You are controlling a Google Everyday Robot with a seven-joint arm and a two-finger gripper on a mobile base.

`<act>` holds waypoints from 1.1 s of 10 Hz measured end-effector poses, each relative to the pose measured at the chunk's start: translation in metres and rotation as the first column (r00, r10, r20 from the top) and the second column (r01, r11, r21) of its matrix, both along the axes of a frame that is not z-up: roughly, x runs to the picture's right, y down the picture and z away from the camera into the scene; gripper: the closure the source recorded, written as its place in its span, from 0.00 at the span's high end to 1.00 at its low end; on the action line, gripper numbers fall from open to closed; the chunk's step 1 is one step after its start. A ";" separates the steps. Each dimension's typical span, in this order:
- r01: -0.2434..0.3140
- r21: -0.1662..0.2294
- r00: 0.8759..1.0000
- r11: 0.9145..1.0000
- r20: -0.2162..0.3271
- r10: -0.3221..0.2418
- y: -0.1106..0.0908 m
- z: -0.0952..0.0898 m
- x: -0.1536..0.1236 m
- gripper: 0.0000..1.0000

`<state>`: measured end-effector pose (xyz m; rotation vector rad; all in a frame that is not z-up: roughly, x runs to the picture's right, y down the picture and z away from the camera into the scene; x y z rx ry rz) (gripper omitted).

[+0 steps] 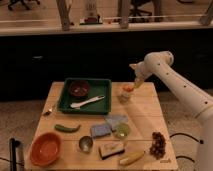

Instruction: Place apple in paper cup

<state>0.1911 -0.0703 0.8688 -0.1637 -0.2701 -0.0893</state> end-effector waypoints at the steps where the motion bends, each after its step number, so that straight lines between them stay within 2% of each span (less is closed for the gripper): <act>1: -0.002 0.002 1.000 1.000 0.001 0.002 0.000 0.000 -0.001 0.80; 11: -0.009 0.025 1.000 1.000 -0.007 0.010 -0.004 -0.004 -0.005 0.80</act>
